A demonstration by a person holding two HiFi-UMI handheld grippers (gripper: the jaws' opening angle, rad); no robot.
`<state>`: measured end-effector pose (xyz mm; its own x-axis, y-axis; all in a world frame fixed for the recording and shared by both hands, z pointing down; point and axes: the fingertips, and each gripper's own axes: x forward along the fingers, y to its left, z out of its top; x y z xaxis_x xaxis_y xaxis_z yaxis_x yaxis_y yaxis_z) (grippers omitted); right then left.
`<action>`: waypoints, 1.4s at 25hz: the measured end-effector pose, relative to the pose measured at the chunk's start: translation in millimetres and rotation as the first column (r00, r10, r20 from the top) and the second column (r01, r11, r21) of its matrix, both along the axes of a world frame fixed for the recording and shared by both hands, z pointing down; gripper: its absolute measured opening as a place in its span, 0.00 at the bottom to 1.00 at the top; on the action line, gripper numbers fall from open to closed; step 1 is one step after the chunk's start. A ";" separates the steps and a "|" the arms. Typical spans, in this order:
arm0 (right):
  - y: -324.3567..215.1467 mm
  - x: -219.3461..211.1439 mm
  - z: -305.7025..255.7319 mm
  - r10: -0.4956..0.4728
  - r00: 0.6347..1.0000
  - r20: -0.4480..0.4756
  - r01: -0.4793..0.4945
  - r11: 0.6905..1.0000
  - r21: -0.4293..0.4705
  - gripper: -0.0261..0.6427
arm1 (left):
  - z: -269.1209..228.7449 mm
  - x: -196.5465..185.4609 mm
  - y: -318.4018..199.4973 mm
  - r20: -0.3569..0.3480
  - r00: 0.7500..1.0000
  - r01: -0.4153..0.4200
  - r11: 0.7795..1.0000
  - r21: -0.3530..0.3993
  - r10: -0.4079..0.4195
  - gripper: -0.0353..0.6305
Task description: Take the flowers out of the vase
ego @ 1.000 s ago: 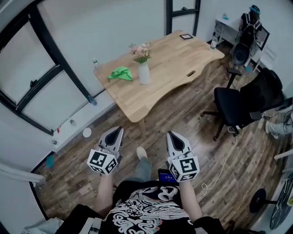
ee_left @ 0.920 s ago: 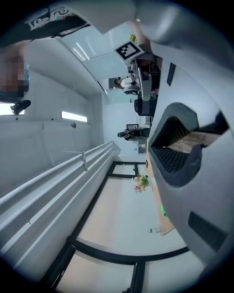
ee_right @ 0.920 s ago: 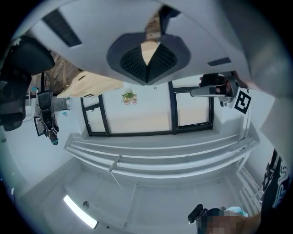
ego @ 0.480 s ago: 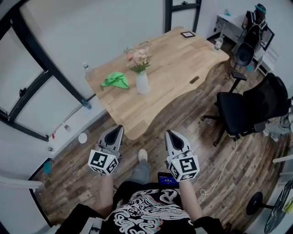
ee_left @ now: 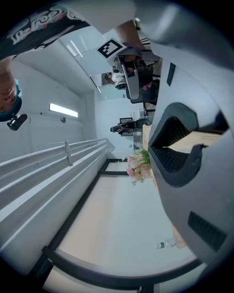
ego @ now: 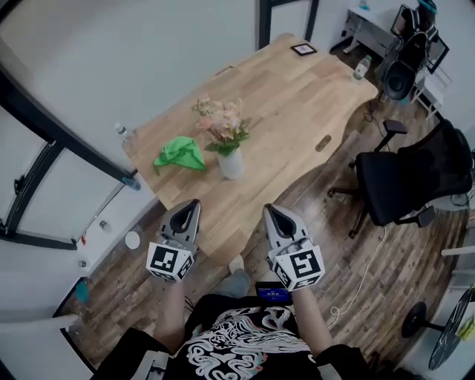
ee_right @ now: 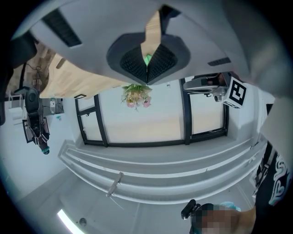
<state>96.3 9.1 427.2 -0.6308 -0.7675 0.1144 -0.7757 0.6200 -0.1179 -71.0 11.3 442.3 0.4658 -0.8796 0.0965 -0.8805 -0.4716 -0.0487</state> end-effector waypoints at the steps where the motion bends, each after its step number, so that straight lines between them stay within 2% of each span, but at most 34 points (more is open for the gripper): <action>1: -10.7 -4.7 1.9 0.004 1.000 0.000 -0.004 1.000 -0.003 0.05 | 2.3 -5.5 -11.4 -0.006 1.000 -0.003 1.000 -0.003 0.003 0.06; 6: -46.5 -23.4 10.3 0.004 1.000 -0.012 -0.004 1.000 -0.006 0.05 | 21.7 -24.3 -53.1 -0.031 0.999 -0.011 1.000 -0.026 0.010 0.06; 13: -72.3 -36.1 8.0 -0.008 0.999 -0.041 0.008 1.000 -0.001 0.05 | 51.1 -25.9 -89.6 -0.012 0.999 -0.039 0.995 -0.093 0.038 0.06; 20: -104.4 -36.9 10.5 -0.020 0.998 -0.059 0.021 1.000 0.021 0.05 | 60.9 -14.7 -113.6 0.030 0.997 -0.061 0.994 -0.094 0.064 0.06; 26: -129.4 -41.5 12.9 -0.064 0.998 -0.024 0.065 0.998 0.008 0.05 | 65.0 -7.5 -130.8 0.054 0.995 -0.078 0.993 -0.086 0.083 0.06; 31: -146.2 -43.8 14.8 -0.108 0.994 -0.005 0.108 0.994 -0.015 0.05 | 75.7 -3.8 -145.0 0.085 0.993 -0.068 0.992 -0.111 0.078 0.06; 35: -162.2 -44.0 16.3 -0.125 0.992 -0.002 0.125 0.992 -0.022 0.05 | 73.8 1.4 -155.2 0.081 0.992 -0.087 0.994 -0.070 0.093 0.06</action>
<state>52.3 -153.0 443.6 -0.7212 -0.6799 0.1325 -0.6927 0.7095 -0.1293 -69.6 -143.9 516.1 0.5308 -0.8247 0.1951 -0.8282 -0.5536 -0.0868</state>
